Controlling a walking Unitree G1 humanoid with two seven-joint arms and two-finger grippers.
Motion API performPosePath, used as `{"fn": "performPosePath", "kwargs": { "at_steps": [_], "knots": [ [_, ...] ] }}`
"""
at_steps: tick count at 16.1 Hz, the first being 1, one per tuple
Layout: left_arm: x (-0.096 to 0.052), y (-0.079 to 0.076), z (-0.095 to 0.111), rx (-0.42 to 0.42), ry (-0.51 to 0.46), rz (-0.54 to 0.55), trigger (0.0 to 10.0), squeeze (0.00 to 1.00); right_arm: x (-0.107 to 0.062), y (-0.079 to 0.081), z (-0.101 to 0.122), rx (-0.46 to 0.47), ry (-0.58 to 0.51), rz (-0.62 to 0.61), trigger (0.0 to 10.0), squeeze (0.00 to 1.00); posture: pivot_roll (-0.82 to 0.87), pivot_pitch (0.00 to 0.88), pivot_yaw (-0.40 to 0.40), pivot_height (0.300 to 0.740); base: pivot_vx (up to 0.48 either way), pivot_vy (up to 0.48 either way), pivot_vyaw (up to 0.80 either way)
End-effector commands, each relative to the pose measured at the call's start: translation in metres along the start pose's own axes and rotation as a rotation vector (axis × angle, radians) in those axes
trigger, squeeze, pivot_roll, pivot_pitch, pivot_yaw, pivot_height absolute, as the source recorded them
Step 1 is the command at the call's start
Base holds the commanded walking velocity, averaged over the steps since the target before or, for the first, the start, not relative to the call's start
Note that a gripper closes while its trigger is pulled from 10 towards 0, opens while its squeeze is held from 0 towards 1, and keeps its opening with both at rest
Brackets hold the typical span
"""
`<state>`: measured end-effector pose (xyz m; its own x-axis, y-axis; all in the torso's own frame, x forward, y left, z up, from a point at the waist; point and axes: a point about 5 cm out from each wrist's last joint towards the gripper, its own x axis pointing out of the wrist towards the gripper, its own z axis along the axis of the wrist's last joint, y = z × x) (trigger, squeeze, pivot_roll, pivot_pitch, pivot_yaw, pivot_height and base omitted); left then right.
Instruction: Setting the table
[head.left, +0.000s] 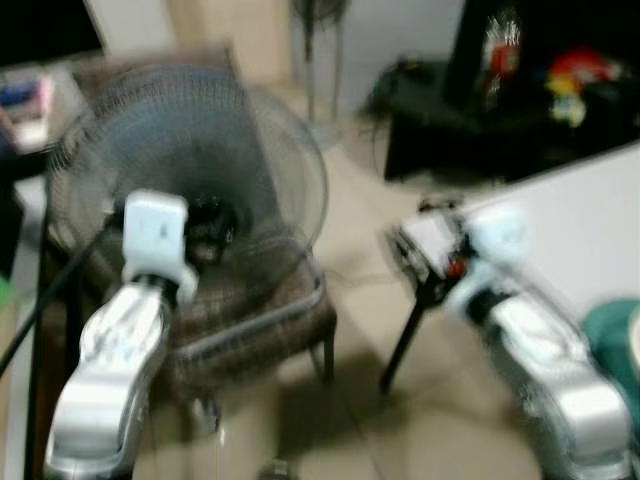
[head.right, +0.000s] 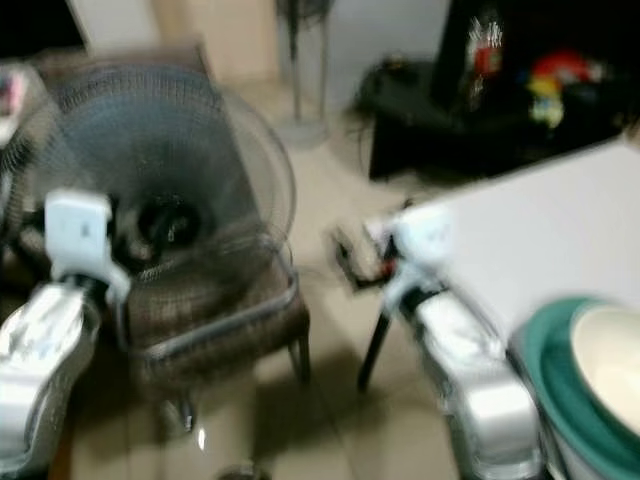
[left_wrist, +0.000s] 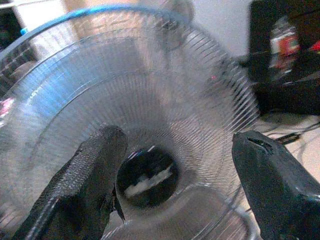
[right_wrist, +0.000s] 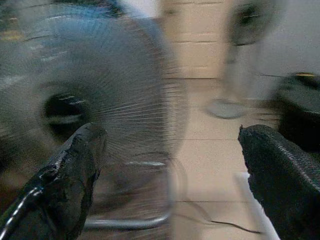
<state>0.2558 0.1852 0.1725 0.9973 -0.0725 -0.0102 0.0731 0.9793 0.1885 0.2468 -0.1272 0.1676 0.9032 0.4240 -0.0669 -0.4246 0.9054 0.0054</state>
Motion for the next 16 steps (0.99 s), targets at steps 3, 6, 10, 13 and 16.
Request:
{"fn": "performPosePath", "kwargs": {
  "at_steps": [3,6,10,13,16],
  "knots": [
    [-0.002,-0.004,-0.002,0.018,0.007,-0.026,10.0,0.0,-0.005,-0.012,-0.009,0.056,0.038,-0.066,10.0,1.0,0.13,0.0,0.049,0.74,0.0,0.0,0.8],
    [-0.002,-0.008,-0.004,0.018,0.02,-0.061,10.0,0.0,-0.008,-0.018,-0.017,0.075,0.071,-0.1,10.0,1.0,0.12,0.0,0.058,0.74,0.0,0.0,0.8],
    [-0.002,-0.015,-0.008,0.021,0.045,-0.105,10.0,0.0,-0.011,-0.019,-0.026,0.092,0.126,-0.096,10.0,1.0,0.11,0.0,0.062,0.74,0.0,0.0,0.8],
    [-0.005,-0.015,-0.018,0.007,0.086,-0.115,10.0,0.0,-0.01,-0.018,-0.026,0.103,0.134,-0.077,10.0,1.0,0.11,0.0,0.059,0.74,0.0,0.0,0.8],
    [-0.006,-0.016,-0.019,0.002,0.094,-0.111,10.0,0.0,-0.009,-0.015,-0.026,0.118,0.145,-0.048,10.0,1.0,0.12,0.0,0.052,0.74,0.0,0.0,0.8]
  ]
}}
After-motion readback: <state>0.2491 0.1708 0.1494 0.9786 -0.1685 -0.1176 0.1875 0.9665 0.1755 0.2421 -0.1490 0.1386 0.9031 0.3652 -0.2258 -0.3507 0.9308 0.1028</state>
